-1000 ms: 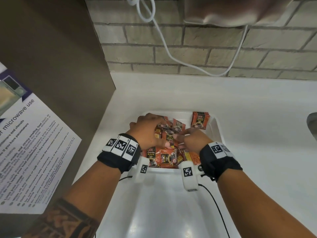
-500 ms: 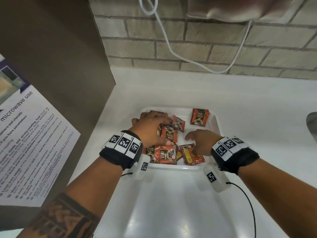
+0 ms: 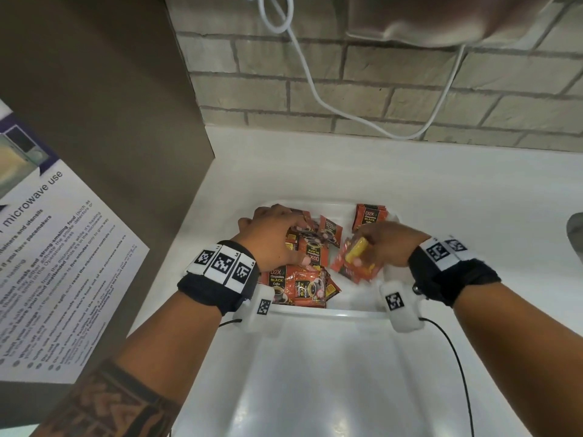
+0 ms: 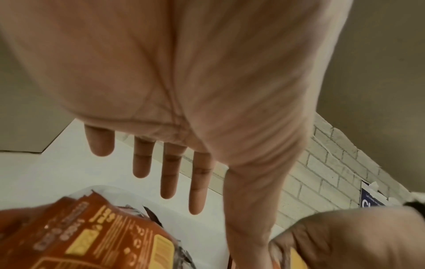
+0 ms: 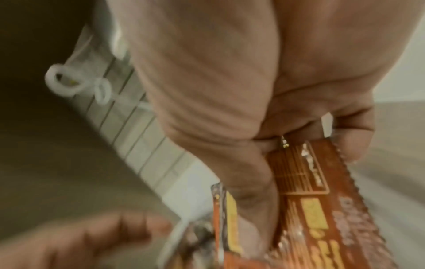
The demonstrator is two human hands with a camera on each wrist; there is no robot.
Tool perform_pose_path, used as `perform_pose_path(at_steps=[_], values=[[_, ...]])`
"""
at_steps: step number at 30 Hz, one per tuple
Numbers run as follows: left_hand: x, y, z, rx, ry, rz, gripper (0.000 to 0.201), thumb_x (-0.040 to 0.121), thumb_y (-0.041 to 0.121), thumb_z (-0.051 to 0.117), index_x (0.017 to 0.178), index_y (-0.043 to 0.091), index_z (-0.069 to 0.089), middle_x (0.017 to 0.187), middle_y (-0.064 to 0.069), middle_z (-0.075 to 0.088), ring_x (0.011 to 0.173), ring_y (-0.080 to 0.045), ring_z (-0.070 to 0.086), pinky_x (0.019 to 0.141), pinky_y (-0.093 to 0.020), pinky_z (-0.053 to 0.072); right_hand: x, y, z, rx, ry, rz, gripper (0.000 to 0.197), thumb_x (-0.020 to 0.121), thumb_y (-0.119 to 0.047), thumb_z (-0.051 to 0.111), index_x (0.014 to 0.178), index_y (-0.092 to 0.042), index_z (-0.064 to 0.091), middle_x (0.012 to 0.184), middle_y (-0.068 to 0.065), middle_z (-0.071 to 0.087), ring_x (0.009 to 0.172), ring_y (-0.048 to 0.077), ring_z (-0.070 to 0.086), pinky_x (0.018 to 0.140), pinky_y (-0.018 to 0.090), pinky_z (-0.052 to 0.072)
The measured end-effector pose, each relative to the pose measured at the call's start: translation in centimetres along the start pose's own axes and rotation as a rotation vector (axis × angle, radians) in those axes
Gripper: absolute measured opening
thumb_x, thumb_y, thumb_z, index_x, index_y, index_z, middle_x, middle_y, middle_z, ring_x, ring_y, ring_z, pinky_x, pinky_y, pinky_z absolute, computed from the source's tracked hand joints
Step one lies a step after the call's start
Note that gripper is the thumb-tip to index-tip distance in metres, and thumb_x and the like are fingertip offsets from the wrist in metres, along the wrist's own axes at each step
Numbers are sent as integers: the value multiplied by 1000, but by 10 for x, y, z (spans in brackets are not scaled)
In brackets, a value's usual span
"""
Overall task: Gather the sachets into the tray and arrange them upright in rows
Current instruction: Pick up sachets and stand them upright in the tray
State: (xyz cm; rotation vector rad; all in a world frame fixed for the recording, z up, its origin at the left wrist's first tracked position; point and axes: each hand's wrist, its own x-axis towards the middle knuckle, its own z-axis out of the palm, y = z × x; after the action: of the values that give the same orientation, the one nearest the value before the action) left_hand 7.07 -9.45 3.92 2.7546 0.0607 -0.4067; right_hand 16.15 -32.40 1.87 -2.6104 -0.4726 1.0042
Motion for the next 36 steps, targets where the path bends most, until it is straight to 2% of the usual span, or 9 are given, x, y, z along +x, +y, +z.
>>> perform_pose_path(at_steps=[3,5,7,16,21,24,30,33,36], values=[[-1,0,-1,6,-3,-5,70,77,58,75,139,41,47,151,8,37,139,-23,29,109,-46,24,11,-8,-8,363,75,74,34,83,-38,77,108,-17,69,102,5,74,91,27,72,87,39,59],[-1,0,-3,4,-5,-7,68,78,58,74,138,41,48,150,8,37,139,-23,29,109,-46,25,11,-19,-7,447,118,192,35,88,-41,71,106,-12,61,89,7,65,70,22,64,51,13,53],[-1,-1,-4,-3,-1,-11,65,78,58,75,135,41,49,150,9,38,138,-22,30,110,-47,25,14,-24,0,436,125,243,39,98,-38,59,119,-6,59,79,6,53,61,18,51,34,10,38],[-3,-8,-4,-22,-2,-25,59,79,57,74,132,41,52,148,8,39,137,-21,31,110,-46,25,30,-45,11,508,138,300,47,103,-36,51,129,3,55,124,18,64,97,28,66,76,31,52],[-1,-10,-2,-19,-7,-13,59,82,57,70,135,40,51,151,9,37,139,-22,30,110,-46,24,30,-53,11,518,138,276,43,104,-36,46,126,1,55,117,19,63,81,24,62,67,30,49],[2,-9,0,5,-30,-6,63,82,57,71,138,38,49,154,10,34,140,-22,30,110,-47,25,40,-50,17,690,158,314,27,99,-35,58,103,-8,55,92,10,62,63,16,54,46,23,45],[8,-13,6,17,-76,-29,62,82,57,71,137,36,50,151,8,41,138,-25,34,109,-49,27,43,-58,24,882,149,217,50,95,-23,65,138,-3,52,138,16,56,74,15,56,50,16,52],[8,-13,7,0,-67,-29,58,83,54,72,134,36,51,144,9,47,133,-23,40,107,-48,30,39,-66,18,692,199,200,49,99,-37,58,128,2,59,124,19,66,54,12,48,32,12,36],[9,-15,7,-43,-55,-44,53,82,50,75,128,37,51,138,8,52,127,-22,46,104,-46,33,39,-70,20,514,208,160,47,98,-49,54,101,-5,69,79,8,69,50,11,47,35,14,35]])
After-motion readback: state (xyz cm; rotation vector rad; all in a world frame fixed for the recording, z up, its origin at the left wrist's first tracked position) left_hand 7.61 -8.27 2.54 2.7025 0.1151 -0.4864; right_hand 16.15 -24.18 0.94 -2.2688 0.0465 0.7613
